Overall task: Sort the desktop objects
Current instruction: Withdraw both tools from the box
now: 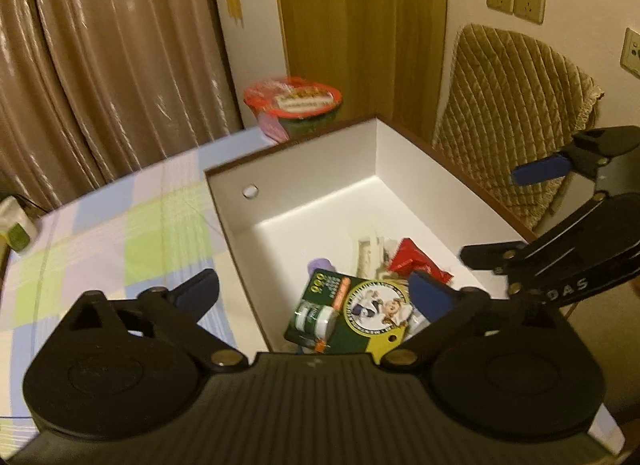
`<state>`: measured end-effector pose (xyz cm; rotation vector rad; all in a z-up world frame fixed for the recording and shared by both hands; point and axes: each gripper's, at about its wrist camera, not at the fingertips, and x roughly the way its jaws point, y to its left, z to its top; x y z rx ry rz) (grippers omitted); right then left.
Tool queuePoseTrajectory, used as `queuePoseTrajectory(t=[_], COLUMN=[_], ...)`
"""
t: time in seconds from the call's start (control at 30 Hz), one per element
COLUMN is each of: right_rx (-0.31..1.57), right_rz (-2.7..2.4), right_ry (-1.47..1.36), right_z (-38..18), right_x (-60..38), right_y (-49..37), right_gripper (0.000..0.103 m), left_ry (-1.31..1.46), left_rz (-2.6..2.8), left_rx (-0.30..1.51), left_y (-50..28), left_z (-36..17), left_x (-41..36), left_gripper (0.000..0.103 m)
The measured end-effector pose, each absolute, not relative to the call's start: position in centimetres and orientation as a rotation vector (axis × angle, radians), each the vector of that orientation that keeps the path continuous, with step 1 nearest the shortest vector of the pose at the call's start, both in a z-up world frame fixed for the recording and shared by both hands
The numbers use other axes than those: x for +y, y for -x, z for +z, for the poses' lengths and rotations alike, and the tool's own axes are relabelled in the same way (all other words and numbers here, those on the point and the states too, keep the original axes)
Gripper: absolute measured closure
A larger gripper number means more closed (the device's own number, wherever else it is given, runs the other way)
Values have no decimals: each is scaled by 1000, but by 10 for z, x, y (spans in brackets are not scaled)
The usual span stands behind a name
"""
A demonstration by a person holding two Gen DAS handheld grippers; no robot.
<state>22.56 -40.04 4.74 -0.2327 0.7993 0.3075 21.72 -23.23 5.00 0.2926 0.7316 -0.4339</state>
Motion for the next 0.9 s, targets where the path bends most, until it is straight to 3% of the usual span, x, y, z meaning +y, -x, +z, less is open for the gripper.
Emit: queuePoseTrajectory(t=[0.1,0.9], right_rx=[788,832], right_rz=[281,260], right_ry=[218,112], right_z=[53,55], right_x=[-407,-416], right_y=[-218,-137], right_gripper=[0,0], left_ry=[-284,-166], left_rz=[-414,-231], left_rx=[725,784], left_y=[-210,-135], left_z=[53,58], left_x=[-230,-211], left_gripper=[1,1])
